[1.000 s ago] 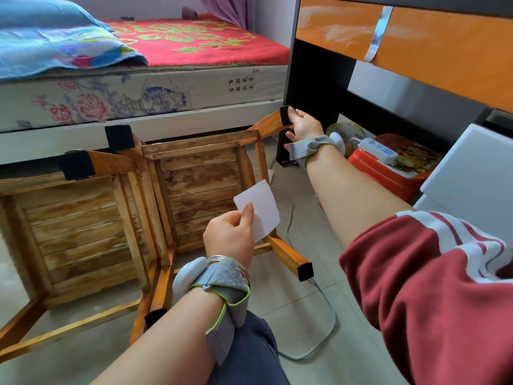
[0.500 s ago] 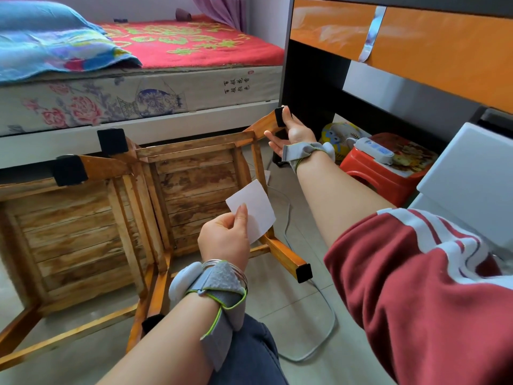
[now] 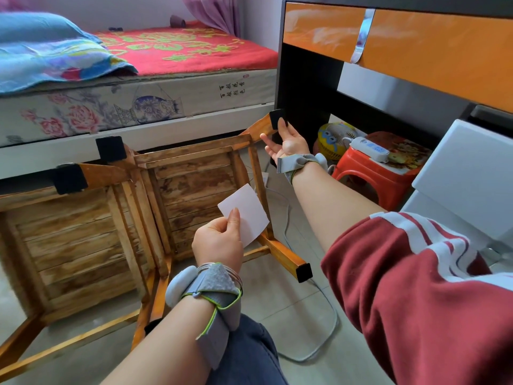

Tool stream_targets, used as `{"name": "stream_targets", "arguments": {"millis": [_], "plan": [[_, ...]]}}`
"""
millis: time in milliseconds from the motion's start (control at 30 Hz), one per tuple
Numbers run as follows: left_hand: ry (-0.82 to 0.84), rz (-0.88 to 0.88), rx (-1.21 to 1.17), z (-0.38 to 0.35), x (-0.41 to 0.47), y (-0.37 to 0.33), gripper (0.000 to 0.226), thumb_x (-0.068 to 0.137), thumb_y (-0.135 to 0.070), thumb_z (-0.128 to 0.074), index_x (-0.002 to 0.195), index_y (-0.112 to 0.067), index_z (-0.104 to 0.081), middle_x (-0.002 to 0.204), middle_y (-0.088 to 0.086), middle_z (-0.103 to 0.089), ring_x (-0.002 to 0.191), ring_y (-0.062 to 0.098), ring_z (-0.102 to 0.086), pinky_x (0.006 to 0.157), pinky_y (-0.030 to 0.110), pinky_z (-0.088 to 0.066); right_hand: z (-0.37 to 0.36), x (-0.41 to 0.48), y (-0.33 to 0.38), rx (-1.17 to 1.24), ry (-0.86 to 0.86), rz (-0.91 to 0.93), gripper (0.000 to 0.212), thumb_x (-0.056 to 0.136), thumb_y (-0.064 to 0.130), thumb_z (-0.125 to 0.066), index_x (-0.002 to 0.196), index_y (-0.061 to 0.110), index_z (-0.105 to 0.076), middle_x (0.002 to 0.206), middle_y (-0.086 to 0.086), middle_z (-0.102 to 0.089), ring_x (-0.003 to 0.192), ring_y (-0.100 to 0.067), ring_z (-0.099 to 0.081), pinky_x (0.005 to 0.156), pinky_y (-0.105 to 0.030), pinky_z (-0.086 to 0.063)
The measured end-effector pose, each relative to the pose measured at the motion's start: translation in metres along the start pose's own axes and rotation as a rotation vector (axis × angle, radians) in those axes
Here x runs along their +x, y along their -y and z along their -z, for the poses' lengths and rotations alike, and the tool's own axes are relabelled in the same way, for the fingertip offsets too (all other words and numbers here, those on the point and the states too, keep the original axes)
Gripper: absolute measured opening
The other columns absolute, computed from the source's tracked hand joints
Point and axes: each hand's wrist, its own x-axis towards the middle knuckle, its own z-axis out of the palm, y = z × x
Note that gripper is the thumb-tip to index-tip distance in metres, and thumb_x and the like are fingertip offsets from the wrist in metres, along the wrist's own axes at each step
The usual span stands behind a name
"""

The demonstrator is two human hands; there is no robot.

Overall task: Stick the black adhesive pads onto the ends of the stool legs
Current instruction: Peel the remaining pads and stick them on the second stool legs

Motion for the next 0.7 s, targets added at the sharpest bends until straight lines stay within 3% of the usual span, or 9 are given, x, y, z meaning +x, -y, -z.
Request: {"name": "stream_targets", "arguments": {"millis": [67,167,267,333,467,567,633,700], "plan": [[0.006,0.001,-0.011,-0.001,0.000,-0.001,0.032,0.087,-0.037,-0.057,0.055,-0.029,-0.056,0.072,-0.007,-0.061,0.078,0.017,-0.061,0.053,0.020,-0.043,0.005,0.002,-0.002,0.037,0.014,0.015,0.003,0.083,0.026,-0.069,0.085,0.028,-0.068,0.093,0.005,-0.069,0.082,-0.027,-0.073,0.090,-0.043,-0.043],[0.001,-0.006,-0.017,-0.003,0.002,0.002,0.031,0.087,-0.037,-0.057,0.058,-0.028,-0.057,0.079,-0.002,-0.063,0.080,0.018,-0.061,0.054,0.020,-0.043,0.007,0.005,-0.004,0.045,0.033,0.038,0.005,0.085,0.020,-0.067,0.084,0.024,-0.070,0.084,0.006,-0.075,0.084,-0.030,-0.073,0.082,-0.036,-0.047],[-0.005,-0.009,-0.020,-0.005,0.004,0.003,0.029,0.087,-0.038,-0.056,0.060,-0.027,-0.057,0.083,0.000,-0.064,0.081,0.017,-0.061,0.054,0.019,-0.044,0.007,0.005,-0.001,0.036,0.040,0.069,0.011,0.087,0.017,-0.064,0.097,0.015,-0.067,0.094,-0.001,-0.073,0.082,-0.031,-0.073,0.065,-0.028,-0.053],[-0.016,-0.011,-0.019,-0.006,0.005,0.004,0.030,0.086,-0.038,-0.057,0.058,-0.028,-0.057,0.079,-0.003,-0.063,0.081,0.017,-0.061,0.054,0.019,-0.043,0.005,0.004,0.000,0.013,0.028,0.074,0.016,0.087,0.017,-0.064,0.103,0.013,-0.064,0.107,-0.007,-0.068,0.083,-0.031,-0.073,0.062,-0.025,-0.054],[-0.059,-0.055,-0.010,-0.004,0.004,0.003,0.031,0.087,-0.039,-0.056,0.057,-0.028,-0.057,0.072,-0.009,-0.060,0.074,0.012,-0.060,0.052,0.017,-0.041,0.004,0.003,0.003,-0.009,0.041,0.009,0.018,0.087,0.016,-0.064,0.105,0.017,-0.063,0.106,-0.004,-0.067,0.088,-0.030,-0.071,0.086,-0.038,-0.047],[-0.129,-0.087,-0.062,0.002,0.004,0.002,0.033,0.089,-0.038,-0.053,0.057,-0.027,-0.056,0.069,-0.010,-0.060,0.069,0.008,-0.058,0.053,0.016,-0.041,0.003,-0.006,0.009,-0.154,0.035,-0.021,0.042,0.089,0.014,-0.061,0.129,0.014,-0.050,0.107,-0.002,-0.066,0.090,-0.020,-0.070,0.087,-0.036,-0.052],[-0.195,-0.074,-0.112,0.009,0.003,0.003,0.032,0.090,-0.038,-0.051,0.063,-0.022,-0.059,0.072,-0.007,-0.061,0.070,0.009,-0.059,0.053,0.015,-0.043,0.002,-0.024,0.008,-0.263,-0.003,-0.113,0.047,0.088,0.018,-0.063,0.131,0.008,-0.046,0.108,-0.004,-0.063,0.085,-0.017,-0.068,0.074,-0.032,-0.055],[-0.235,-0.047,-0.160,0.016,0.002,0.003,0.026,0.091,-0.037,-0.050,0.076,-0.017,-0.061,0.080,-0.002,-0.064,0.076,0.013,-0.061,0.060,0.020,-0.051,0.002,-0.051,0.003,-0.355,0.005,-0.324,0.048,0.087,0.034,-0.063,0.122,0.004,-0.050,0.110,-0.006,-0.063,0.083,-0.017,-0.069,0.070,-0.031,-0.057]]}}
